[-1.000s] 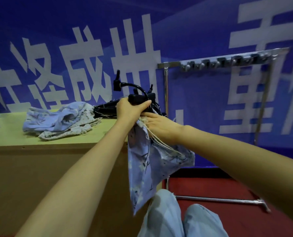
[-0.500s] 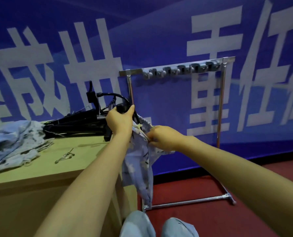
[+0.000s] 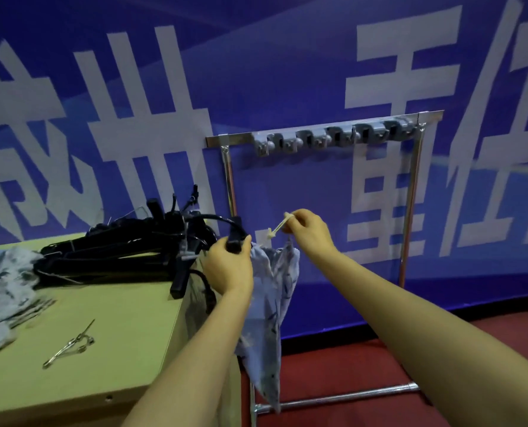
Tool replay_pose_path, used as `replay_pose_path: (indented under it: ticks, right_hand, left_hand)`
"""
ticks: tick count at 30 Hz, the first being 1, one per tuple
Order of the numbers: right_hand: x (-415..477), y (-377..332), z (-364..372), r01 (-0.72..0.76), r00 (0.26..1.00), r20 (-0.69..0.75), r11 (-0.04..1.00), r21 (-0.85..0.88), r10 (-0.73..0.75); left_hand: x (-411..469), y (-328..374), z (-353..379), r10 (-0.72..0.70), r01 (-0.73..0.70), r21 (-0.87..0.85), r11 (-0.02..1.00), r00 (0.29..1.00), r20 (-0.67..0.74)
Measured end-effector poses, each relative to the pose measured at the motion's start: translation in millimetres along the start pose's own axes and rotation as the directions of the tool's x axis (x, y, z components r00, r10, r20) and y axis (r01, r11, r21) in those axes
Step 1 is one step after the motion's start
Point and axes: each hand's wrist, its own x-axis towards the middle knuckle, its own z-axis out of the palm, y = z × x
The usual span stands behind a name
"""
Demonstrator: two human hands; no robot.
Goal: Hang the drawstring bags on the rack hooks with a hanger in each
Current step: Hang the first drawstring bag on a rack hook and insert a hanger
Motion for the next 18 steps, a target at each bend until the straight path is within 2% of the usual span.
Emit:
replay_pose_path:
  ticks: [3, 6, 9, 12, 13, 15, 18]
  right_hand:
    - [25, -6, 24, -0.004, 0.997, 0.07, 0.985, 0.174, -0.009]
    - [48, -10, 41, -0.042, 0.997, 0.082, 0.936, 0.348, 0.014]
    - [69, -19, 47, -0.139, 0.989, 0.112, 0.851, 0.506, 0.095]
    - [90, -35, 48, -0.263, 0.964, 0.196, 0.754, 0.601, 0.18]
    - [97, -40, 48, -0.274, 0.96, 0.212, 0.763, 0.585, 0.182]
    - [111, -44, 47, -0.228, 0.969, 0.197, 0.852, 0.471, 0.15]
    - [132, -47, 43, -0.091, 0.985, 0.161, 0.983, 0.162, 0.065]
  left_hand:
    - [7, -1, 16, 0.01, -0.01, 0.01, 1.0, 1.0, 0.01]
    - [20, -12, 30, 0.049, -0.049, -0.002, 0.999, 0.998, 0.044]
    - [34, -22, 41, 0.081, -0.081, -0.001, 0.997, 0.995, 0.066]
    - [47, -20, 51, 0.021, -0.017, -0.031, 0.999, 0.993, 0.115]
    - [51, -17, 54, -0.001, 0.006, -0.04, 0.999, 0.991, 0.132]
    - [63, -12, 62, -0.053, 0.06, -0.028, 0.998, 0.977, 0.206]
    - [74, 3, 73, -0.21, 0.248, -0.064, 0.967, 0.91, 0.358]
